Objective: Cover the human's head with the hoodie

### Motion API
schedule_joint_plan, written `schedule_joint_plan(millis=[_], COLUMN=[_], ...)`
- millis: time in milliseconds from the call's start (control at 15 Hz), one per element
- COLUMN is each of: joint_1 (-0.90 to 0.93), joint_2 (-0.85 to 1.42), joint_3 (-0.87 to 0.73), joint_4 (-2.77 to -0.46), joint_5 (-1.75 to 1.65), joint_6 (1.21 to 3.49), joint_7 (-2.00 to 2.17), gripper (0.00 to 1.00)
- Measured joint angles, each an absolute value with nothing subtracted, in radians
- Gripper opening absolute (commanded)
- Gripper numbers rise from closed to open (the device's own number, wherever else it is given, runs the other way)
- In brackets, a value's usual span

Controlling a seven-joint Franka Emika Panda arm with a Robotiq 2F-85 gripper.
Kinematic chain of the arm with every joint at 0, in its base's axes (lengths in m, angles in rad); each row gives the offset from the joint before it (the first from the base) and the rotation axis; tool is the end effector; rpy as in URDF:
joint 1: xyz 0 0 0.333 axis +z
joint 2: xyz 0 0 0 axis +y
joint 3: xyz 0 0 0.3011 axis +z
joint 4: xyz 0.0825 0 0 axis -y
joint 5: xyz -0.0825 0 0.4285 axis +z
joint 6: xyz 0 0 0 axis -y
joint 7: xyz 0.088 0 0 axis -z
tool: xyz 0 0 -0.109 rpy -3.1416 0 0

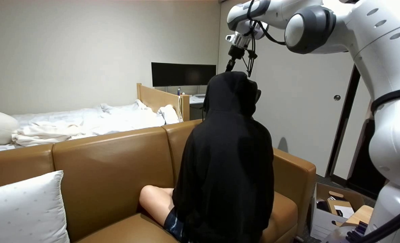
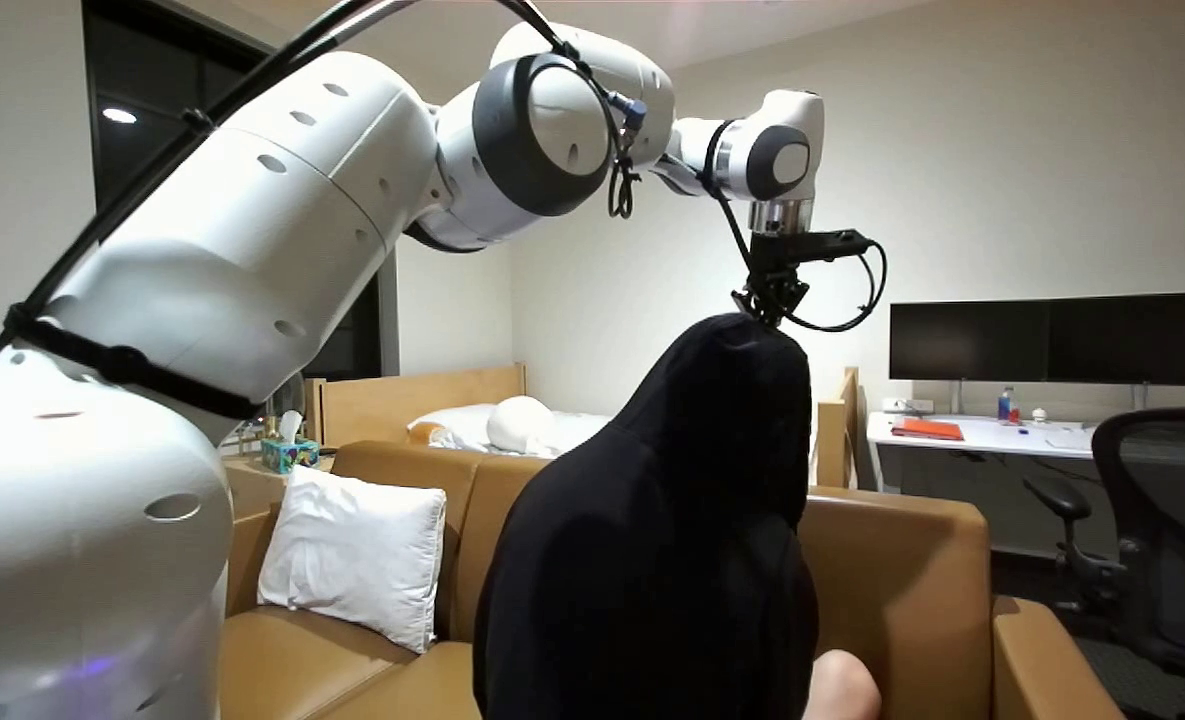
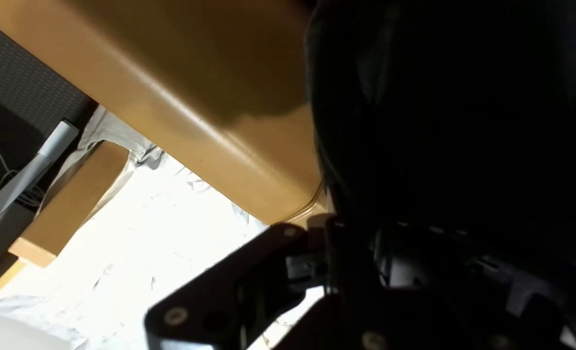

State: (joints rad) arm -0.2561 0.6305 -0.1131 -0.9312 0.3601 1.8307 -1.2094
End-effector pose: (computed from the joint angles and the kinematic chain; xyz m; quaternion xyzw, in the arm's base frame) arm 0.7527 -0.2271 0.5376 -0.8979 -0.3933 -0.1974 0.0092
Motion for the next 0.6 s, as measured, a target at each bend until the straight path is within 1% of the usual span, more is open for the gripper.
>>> schedule_joint_plan(millis=[267,600], joint_1=[-0.257,-0.257], joint_2=[0.632,0.633], joint_3=[-0.125,-0.134], joint_4=[-0.921,-0.917], joint_5=[0.36,0.36], joint_6=[1.827,1.827], joint_7=[-1.209,-1.209], gripper=[0.6,0.93])
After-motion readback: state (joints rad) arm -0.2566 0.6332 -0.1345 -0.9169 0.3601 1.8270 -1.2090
